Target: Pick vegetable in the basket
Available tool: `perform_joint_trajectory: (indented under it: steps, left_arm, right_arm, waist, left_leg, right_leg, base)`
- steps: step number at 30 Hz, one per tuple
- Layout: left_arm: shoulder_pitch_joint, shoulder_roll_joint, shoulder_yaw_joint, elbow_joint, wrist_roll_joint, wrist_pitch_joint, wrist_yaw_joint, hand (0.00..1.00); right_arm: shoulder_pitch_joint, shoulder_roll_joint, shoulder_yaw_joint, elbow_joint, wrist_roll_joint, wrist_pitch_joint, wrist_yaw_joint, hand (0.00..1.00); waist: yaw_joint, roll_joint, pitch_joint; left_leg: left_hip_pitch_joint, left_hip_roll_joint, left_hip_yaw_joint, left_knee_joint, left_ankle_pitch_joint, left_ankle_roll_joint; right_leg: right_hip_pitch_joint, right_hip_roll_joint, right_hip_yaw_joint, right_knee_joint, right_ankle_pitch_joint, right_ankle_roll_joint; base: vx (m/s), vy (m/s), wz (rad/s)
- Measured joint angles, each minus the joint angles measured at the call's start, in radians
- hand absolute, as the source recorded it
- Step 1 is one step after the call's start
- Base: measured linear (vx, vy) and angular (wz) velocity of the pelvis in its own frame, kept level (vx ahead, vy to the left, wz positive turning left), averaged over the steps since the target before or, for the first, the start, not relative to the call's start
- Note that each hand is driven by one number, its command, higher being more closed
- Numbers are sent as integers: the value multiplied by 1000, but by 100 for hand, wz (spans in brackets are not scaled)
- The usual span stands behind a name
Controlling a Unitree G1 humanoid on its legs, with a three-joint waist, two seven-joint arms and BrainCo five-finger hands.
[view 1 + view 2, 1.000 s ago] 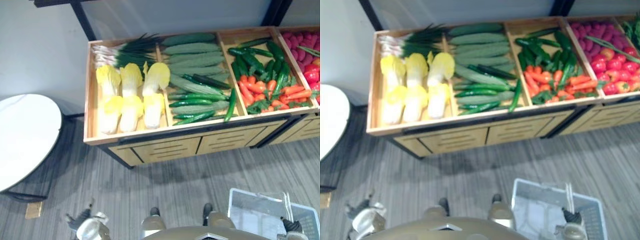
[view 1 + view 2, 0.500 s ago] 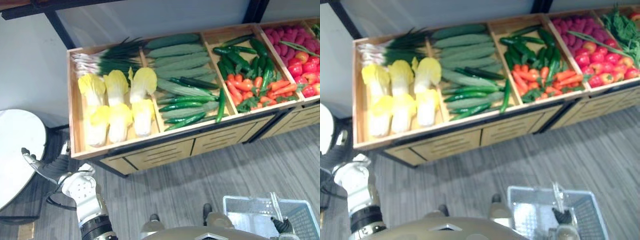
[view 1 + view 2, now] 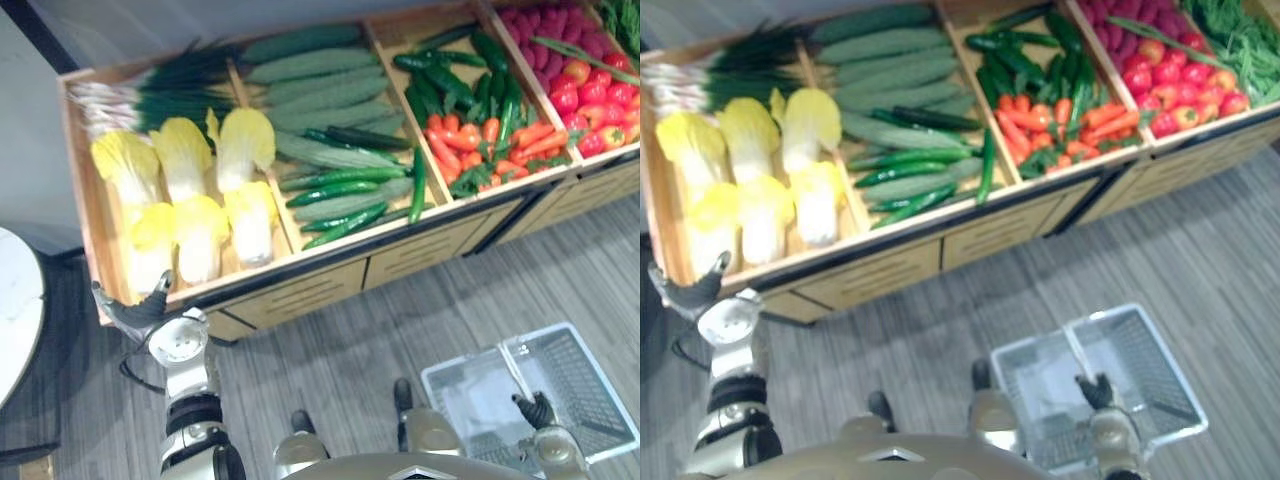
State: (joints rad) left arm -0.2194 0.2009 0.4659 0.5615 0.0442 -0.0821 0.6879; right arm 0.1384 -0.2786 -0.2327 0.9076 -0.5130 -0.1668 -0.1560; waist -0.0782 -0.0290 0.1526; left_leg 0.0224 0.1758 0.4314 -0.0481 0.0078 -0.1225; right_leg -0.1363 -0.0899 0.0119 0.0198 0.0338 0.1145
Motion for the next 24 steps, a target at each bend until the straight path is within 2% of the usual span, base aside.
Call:
perform_joint_trajectory:
  steps: [5, 11, 24]
  left_arm:
    - [-71, 17, -27, 50, 17, 8, -19, 0]
    - [-108, 28, -38, 85, 41, 9, -8, 0]
    - [-150, 39, -44, 86, 48, 27, 15, 0]
  right_arm:
    - [-19, -24, 52, -5, 0, -12, -11, 100]
    - [-42, -38, 86, -11, 0, -27, -35, 100]
    - [-43, -38, 123, 2, 0, -29, -47, 100]
  waist:
    - [0, 5, 21]
    - [11, 10, 49]
    - [12, 1, 64]
  left_leg:
    - [-20, 10, 6, 5, 0, -1]
    - [-43, 12, 22, 18, 0, -1]
    - [-56, 16, 34, 33, 0, -2]
  right_leg:
    - [-22, 4, 3, 1, 1, 0]
    - [-65, 2, 19, 32, 1, 0]
    - [-88, 4, 36, 41, 11, -1]
  base:
    - [62, -12, -5]
    - [-2, -7, -8]
    - [-29, -9, -4]
